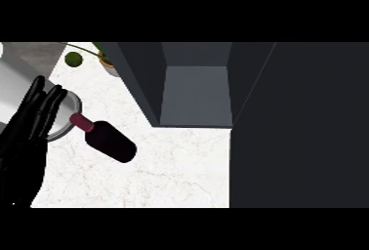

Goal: Pick up the wine, place it into the cabinet and close the cabinet

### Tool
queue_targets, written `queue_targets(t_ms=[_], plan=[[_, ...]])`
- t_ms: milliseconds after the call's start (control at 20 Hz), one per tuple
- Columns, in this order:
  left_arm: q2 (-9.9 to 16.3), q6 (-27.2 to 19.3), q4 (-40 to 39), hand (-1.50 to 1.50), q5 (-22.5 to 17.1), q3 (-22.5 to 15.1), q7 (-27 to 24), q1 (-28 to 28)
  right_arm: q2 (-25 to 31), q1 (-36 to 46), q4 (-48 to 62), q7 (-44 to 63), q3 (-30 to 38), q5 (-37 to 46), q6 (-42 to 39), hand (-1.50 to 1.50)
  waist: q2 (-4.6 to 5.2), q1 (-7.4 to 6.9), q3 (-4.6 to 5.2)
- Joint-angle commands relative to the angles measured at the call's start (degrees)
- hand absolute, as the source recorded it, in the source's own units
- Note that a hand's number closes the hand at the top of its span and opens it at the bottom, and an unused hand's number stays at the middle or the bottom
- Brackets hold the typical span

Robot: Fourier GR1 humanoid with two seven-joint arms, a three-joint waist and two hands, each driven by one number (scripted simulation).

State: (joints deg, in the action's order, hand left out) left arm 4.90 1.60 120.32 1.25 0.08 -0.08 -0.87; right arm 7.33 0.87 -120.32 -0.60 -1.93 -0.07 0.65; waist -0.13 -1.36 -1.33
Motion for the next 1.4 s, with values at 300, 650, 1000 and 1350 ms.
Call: queue_targets(t_ms=[300, 650, 1000, 1350], plan=[[5.24, 22.79, -11.51, -1.50, -32.83, 2.12, 0.53, 2.01, 0.44, -4.70, -3.13, 2.93, -5.57, -4.22, -5.68, -1.50, 0.70, 2.91, 1.80], [18.87, 31.09, -18.01, -1.50, -59.57, 12.53, 11.17, -1.14, 2.75, -7.94, -16.87, 14.41, -7.09, -7.50, -6.01, -1.50, -0.02, 2.02, 1.39], [29.24, 28.55, -14.90, -1.50, -76.60, 17.69, 20.92, 0.05, 3.26, -0.84, -27.00, 30.70, -5.76, -8.61, -0.47, -1.50, -0.03, 1.08, 1.36], [35.03, 22.99, -14.33, -1.50, -84.44, 20.71, 26.90, -3.24, 2.13, 12.36, -25.66, 40.53, -6.40, -6.51, 4.95, -1.50, -0.02, 1.10, 1.37]])
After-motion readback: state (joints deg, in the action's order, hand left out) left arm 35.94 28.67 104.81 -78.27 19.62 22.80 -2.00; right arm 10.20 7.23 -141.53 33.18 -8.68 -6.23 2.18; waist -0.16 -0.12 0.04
